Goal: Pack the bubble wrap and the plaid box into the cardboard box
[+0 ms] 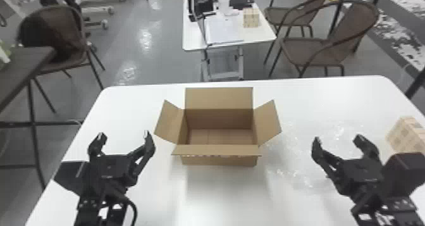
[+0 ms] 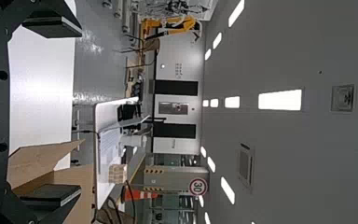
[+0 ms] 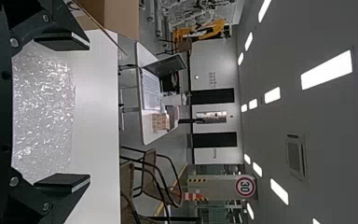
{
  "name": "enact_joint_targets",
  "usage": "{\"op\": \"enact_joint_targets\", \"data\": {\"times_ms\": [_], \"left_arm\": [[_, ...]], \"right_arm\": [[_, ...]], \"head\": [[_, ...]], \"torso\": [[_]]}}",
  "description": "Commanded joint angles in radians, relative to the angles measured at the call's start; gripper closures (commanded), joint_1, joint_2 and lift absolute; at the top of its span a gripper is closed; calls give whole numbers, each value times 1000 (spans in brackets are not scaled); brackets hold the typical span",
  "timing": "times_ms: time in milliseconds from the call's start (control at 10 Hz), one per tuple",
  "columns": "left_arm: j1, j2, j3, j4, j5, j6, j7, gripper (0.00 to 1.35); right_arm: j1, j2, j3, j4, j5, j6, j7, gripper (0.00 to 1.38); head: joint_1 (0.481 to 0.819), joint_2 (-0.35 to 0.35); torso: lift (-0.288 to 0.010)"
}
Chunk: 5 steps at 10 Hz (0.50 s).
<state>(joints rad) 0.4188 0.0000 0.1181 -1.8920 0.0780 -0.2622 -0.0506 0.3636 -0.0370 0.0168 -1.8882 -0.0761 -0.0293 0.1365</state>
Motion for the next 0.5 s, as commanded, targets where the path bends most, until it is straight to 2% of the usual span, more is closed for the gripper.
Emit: {"op": "enact_joint_targets", "data": {"times_ms": [0,100,400], "left_arm": [[0,-3,-2,1,2,0,0,124],[-2,-3,-3,1,6,6,0,140],[-8,21,-18,1,19,14,-2,391]], "right_arm": [[0,-3,0,-8,-2,14,0,277],[0,-3,0,-8,-1,15,0,277],[-2,-3,0,-8,-5,17,0,277]], "head": [[695,109],[695,109],[695,104]], "torso": [[-102],[-102],[-102]]}}
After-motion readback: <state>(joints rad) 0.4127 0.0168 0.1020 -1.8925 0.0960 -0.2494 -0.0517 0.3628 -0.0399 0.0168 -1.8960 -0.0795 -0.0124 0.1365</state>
